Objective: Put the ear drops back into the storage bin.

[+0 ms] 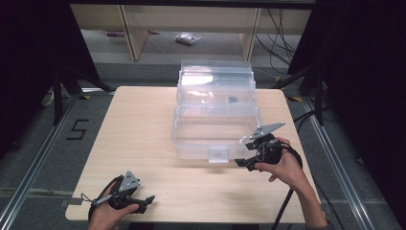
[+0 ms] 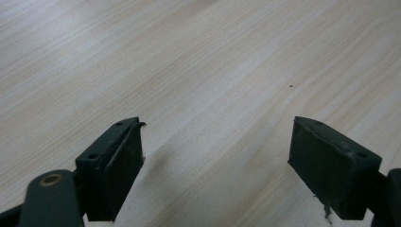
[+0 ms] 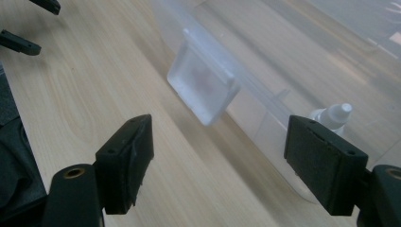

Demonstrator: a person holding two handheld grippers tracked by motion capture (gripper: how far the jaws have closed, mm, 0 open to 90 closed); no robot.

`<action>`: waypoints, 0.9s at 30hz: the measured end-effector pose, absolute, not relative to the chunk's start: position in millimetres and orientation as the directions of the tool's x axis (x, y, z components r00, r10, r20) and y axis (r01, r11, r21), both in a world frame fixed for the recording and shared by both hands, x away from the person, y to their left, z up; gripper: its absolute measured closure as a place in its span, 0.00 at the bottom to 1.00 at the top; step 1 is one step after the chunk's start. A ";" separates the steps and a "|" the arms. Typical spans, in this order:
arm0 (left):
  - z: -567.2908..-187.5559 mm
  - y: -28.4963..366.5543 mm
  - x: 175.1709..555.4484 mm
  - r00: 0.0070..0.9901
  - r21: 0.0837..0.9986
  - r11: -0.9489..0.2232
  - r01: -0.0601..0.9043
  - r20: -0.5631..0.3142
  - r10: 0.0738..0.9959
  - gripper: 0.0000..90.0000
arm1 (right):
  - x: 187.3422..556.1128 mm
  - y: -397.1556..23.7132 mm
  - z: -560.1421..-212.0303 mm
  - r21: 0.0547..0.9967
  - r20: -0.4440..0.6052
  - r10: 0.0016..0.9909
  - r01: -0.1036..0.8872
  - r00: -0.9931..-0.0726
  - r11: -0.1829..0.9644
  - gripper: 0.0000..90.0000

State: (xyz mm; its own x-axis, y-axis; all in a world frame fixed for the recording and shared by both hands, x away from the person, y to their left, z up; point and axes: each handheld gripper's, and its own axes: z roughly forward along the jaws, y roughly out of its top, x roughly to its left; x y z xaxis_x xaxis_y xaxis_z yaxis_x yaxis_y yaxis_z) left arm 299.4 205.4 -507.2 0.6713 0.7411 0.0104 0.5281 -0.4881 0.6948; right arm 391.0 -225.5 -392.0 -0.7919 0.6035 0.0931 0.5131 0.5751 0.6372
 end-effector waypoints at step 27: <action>-505.7 205.8 298.6 0.674 0.693 -0.491 0.528 0.010 0.739 0.20 | 365.8 -220.9 -419.7 0.681 0.082 0.608 0.490 -0.789 0.544 0.22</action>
